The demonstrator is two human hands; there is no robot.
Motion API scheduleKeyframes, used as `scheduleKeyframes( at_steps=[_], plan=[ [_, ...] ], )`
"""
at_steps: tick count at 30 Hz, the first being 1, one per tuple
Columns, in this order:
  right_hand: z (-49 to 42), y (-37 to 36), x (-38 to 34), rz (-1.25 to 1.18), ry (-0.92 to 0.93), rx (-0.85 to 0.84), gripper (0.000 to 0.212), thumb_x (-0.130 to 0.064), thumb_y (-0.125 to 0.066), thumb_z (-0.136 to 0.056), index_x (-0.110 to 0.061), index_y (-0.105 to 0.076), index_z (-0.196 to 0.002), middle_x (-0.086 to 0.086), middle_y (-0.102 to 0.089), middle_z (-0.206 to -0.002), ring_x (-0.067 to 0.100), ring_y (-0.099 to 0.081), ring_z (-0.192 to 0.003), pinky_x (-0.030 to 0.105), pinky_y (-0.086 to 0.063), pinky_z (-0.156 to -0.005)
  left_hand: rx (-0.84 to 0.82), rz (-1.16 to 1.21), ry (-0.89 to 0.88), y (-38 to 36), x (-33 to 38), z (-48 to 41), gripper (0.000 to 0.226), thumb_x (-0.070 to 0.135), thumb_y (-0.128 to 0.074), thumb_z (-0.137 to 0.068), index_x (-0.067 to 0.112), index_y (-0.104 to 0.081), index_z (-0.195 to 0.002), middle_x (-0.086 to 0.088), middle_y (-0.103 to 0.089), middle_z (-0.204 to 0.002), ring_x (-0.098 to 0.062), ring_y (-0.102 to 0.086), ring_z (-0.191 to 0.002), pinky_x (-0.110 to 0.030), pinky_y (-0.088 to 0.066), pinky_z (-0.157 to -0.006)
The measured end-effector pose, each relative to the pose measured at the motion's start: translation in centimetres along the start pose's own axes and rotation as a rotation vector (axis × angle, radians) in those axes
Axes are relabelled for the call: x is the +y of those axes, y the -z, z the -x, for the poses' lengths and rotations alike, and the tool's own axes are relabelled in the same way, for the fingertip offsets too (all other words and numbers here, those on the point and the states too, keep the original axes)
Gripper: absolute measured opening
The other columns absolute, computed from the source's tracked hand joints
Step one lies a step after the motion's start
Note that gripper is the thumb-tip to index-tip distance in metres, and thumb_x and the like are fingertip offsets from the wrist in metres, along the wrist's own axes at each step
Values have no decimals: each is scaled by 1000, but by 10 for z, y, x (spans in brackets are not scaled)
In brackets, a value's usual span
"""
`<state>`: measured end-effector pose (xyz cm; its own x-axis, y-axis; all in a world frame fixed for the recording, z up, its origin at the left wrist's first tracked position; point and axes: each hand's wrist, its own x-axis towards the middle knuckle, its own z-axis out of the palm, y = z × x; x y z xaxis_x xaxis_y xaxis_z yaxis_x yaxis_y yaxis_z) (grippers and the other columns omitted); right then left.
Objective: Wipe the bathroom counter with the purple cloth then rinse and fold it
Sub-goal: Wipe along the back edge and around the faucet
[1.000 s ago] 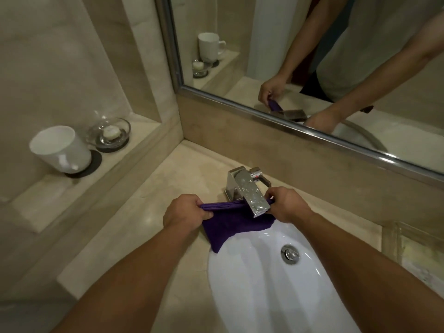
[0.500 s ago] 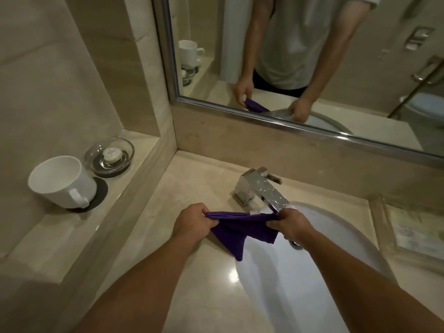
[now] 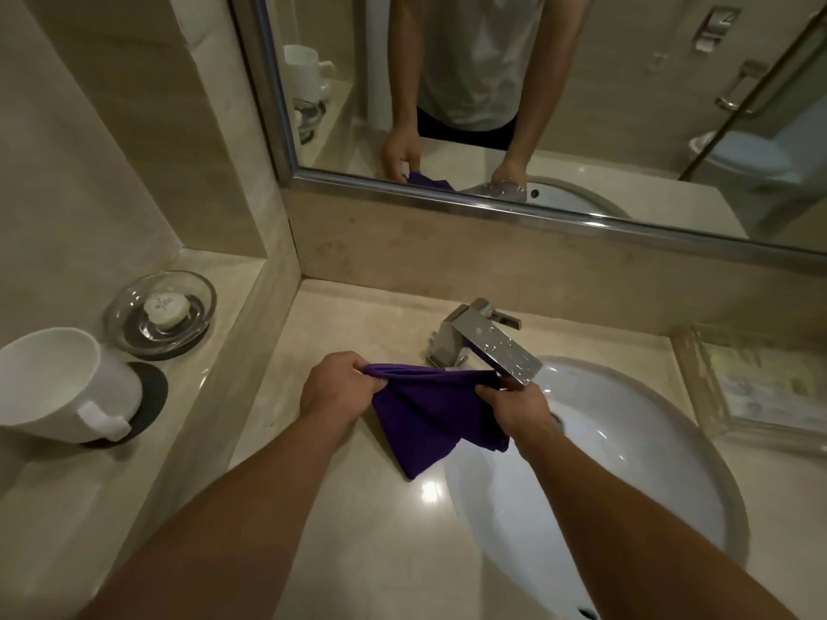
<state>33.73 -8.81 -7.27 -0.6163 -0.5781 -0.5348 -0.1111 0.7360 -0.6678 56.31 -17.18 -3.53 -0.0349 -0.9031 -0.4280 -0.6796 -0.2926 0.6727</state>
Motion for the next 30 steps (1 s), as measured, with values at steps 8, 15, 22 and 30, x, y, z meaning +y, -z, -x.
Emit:
scheduleKeyframes(
  at_steps=[8,15,22,30],
  plan=[
    [-42,-27,3,154,-12,-76,60,-61,-57,-88,-25,-55,-136,1,-61,-130,17,-55,-98,20,-37,-74,25,-22,93,-21,-8,-43,6,22,-72,-84,25,-67,-81,2,-70,-82,-16,-64,-77,-33,-55,-71],
    [-33,-32,-3,190,-19,-79,46,-55,-47,-96,-24,-59,-128,-2,-62,-119,18,-56,-102,26,-41,-95,27,39,140,-27,-17,-47,6,19,-72,-83,24,-69,-81,1,-71,-81,-18,-66,-77,-39,-58,-77],
    [-8,-41,-15,268,78,-7,35,-44,-61,-92,-20,-64,-118,2,-67,-116,22,-59,-98,31,-44,-85,33,73,168,-14,-41,-39,9,18,-75,-80,24,-69,-77,1,-71,-77,-20,-67,-75,-40,-58,-75],
    [24,-79,-44,126,7,-91,19,-32,-70,-89,-15,-65,-98,7,-67,-94,21,-61,-86,40,-53,-83,158,21,146,32,-68,-38,7,20,-72,-81,23,-66,-77,-2,-72,-85,-25,-67,-81,-37,-56,-76]
  ],
)
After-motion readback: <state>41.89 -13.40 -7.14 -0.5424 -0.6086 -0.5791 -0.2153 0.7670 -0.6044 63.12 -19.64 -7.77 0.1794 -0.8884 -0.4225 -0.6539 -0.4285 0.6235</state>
